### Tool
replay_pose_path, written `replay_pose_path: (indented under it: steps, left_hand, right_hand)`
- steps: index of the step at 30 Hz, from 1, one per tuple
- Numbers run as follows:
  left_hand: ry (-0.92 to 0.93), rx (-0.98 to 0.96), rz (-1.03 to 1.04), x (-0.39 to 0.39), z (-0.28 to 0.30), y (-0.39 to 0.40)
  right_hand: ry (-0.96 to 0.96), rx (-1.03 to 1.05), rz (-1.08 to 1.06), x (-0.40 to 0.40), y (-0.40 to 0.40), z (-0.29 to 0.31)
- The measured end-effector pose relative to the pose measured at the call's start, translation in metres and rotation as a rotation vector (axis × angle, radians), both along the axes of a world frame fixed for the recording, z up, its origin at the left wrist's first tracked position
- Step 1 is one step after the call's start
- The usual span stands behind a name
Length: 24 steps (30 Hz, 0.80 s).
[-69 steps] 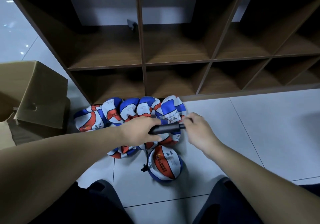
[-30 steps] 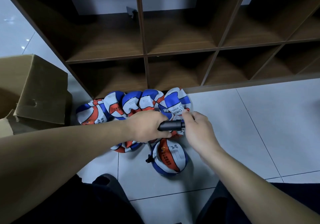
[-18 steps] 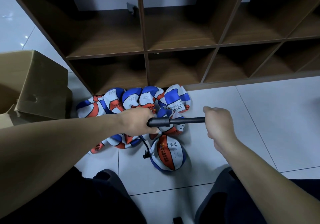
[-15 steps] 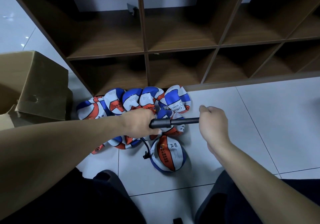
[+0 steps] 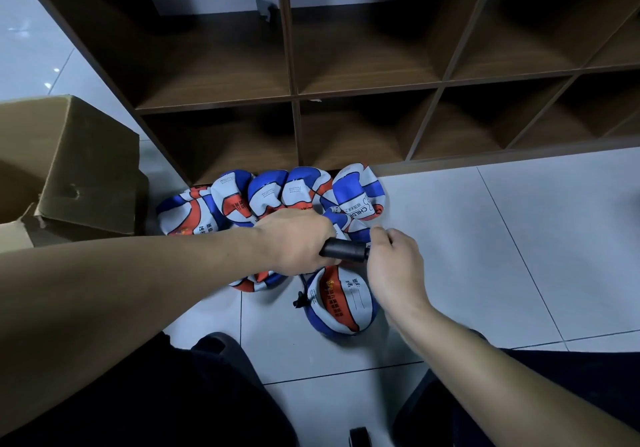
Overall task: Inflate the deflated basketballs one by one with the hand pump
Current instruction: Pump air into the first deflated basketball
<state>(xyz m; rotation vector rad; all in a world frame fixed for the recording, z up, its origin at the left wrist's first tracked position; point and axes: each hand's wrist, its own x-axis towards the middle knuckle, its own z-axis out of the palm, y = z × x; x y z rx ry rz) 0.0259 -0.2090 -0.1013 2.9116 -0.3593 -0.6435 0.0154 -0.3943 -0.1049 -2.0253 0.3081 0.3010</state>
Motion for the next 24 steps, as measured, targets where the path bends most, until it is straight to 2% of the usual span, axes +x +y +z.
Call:
replay_pose_path:
  steps: [7, 11, 15, 20, 24]
  left_hand:
    - [0.028, -0.06, 0.013, -0.01, -0.008, 0.006]
    - [0.109, -0.044, 0.096, -0.012, -0.014, 0.029]
    - [0.244, -0.108, 0.167, -0.014, -0.018, 0.049]
    - [0.133, -0.089, 0.149, -0.015, -0.012, 0.031]
    - [0.062, -0.054, 0.111, -0.014, -0.004, 0.017]
  right_hand:
    - [0.171, 0.054, 0.143, 0.012, -0.01, -0.007]
    - [0.15, -0.025, 0.021, 0.032, -0.036, -0.003]
    - [0.183, 0.012, -0.074, 0.041, -0.044, 0.004]
    - [0.03, -0.027, -0.1, 0.025, -0.022, 0.004]
    - [-0.017, -0.021, -0.095, 0.01, -0.009, 0.001]
